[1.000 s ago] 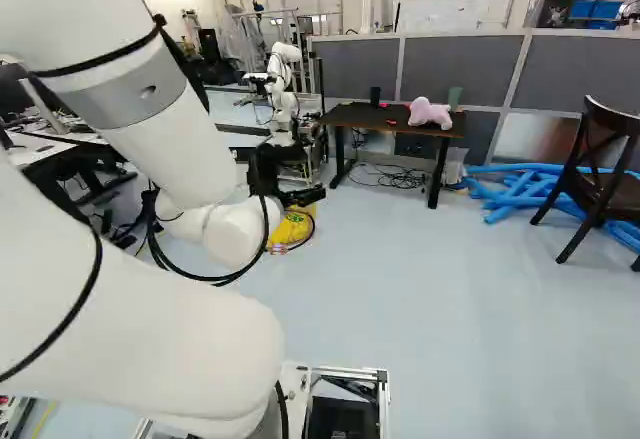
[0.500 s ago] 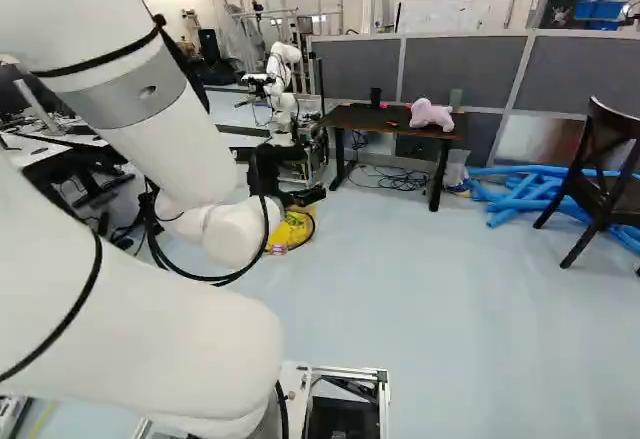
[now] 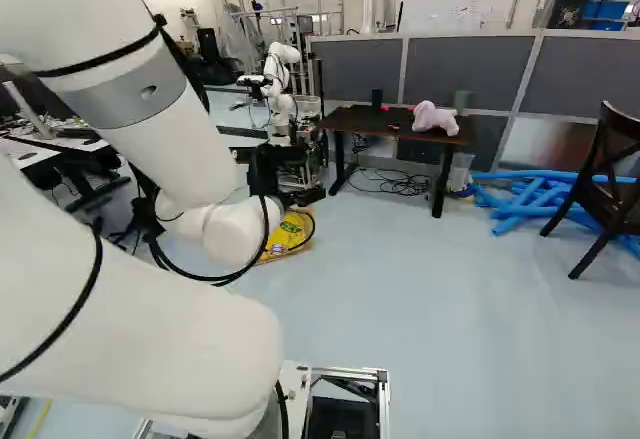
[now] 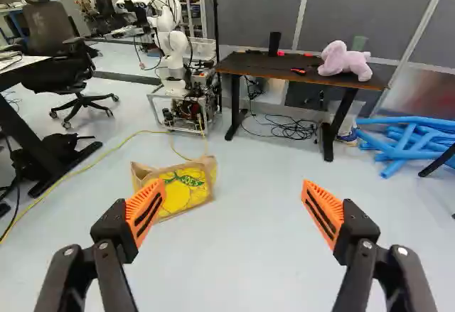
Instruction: Pick up the bag on the ground and place it on the table
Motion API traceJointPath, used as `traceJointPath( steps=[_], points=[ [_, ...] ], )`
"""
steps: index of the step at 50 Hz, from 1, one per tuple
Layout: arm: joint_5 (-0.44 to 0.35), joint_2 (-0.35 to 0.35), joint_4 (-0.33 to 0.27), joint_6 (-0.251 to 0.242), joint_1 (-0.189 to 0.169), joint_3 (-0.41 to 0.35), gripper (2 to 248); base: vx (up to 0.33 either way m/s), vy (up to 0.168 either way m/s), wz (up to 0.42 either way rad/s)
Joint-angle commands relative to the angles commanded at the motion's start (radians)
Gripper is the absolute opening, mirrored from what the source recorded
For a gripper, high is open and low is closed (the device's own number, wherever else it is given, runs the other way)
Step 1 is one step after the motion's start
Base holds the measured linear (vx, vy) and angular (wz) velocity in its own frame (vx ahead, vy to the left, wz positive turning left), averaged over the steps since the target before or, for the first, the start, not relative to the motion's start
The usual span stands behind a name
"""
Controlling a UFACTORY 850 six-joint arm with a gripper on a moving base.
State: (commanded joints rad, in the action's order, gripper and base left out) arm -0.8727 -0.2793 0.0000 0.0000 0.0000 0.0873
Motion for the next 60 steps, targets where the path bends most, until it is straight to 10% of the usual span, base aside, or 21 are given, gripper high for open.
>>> traceJointPath(
  steps=[60],
  points=[
    [0.000,0.000,0.000,0.000,0.000,0.000,247,0.216,0.023,0.085]
  ],
)
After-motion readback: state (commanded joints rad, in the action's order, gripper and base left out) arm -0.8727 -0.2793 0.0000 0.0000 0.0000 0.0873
